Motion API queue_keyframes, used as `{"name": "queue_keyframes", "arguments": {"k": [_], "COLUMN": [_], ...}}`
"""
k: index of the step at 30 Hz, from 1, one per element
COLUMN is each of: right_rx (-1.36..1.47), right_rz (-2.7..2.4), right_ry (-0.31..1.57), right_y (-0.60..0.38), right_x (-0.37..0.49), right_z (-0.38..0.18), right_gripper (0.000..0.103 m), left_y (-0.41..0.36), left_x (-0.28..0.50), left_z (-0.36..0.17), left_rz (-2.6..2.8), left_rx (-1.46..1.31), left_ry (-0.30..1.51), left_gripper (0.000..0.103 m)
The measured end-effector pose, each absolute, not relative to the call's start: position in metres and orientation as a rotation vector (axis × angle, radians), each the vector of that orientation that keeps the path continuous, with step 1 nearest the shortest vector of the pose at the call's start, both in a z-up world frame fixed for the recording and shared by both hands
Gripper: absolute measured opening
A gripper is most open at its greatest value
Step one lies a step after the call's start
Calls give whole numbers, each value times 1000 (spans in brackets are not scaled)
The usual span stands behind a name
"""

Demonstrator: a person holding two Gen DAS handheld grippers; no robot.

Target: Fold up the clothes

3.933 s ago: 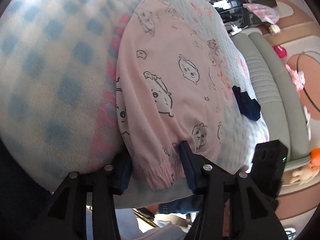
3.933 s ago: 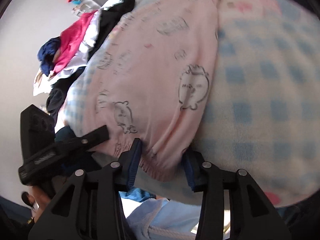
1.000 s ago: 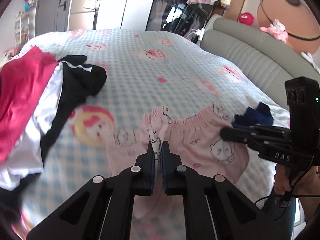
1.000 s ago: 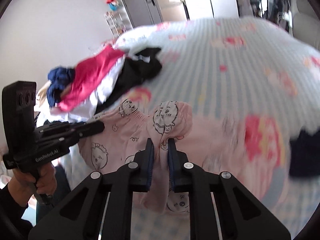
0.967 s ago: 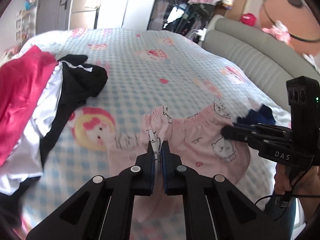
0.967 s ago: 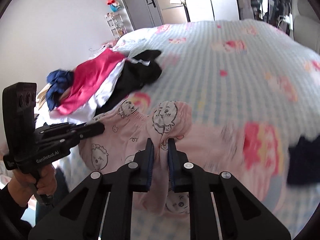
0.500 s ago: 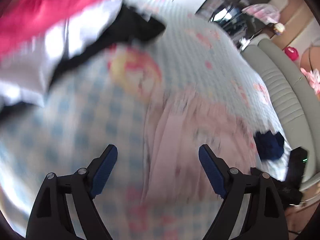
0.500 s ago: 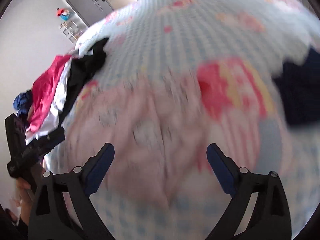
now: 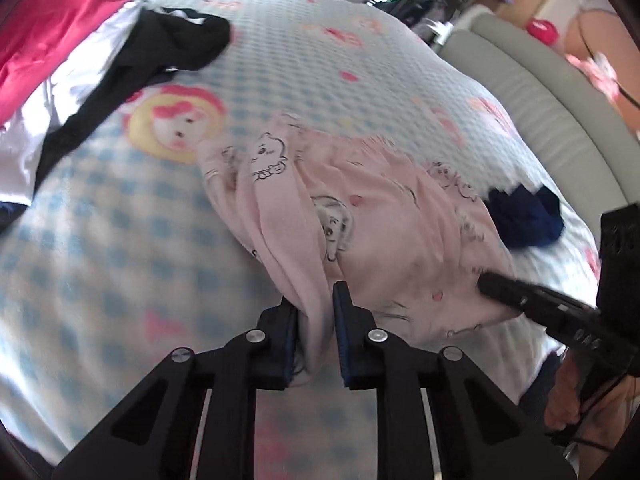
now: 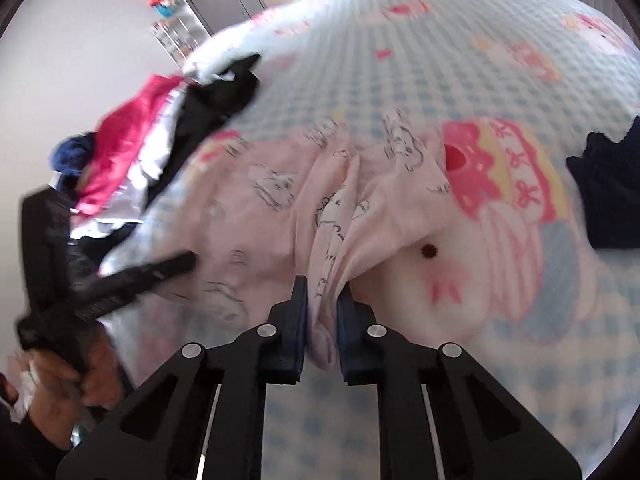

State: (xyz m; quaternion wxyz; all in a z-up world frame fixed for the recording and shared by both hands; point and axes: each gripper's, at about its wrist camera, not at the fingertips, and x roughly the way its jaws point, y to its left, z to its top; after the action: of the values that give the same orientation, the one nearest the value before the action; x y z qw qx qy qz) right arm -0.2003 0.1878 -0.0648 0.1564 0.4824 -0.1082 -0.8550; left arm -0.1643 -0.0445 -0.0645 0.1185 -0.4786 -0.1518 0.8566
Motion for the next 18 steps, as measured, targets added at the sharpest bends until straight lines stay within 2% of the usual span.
{"name": "queue_keyframes", "arguments": {"k": [7, 10, 15, 18], "right_rx": [1340, 1343, 1413, 1444], "right_rz": [-2522, -2540, -2518, -2528], "right_ry": [-287, -342, -406, -397], "right_y": [213, 231, 253, 263], "right_x": [-127, -92, -70, -67], "right_z": [-41, -44, -77, -91], "right_gripper": [11, 11, 11, 15], "left_y": [-26, -21, -33, -43], "left_x": [-102, -80, -70, -63], "left_z": [-59, -64, -76, -79], "left_rz": [2413, 2392, 2474, 2507], "left_rx": [-1349, -1348, -1420, -1430], "left_ry": [-466, -458, -450, -491], "left_gripper": [16, 16, 16, 19]}}
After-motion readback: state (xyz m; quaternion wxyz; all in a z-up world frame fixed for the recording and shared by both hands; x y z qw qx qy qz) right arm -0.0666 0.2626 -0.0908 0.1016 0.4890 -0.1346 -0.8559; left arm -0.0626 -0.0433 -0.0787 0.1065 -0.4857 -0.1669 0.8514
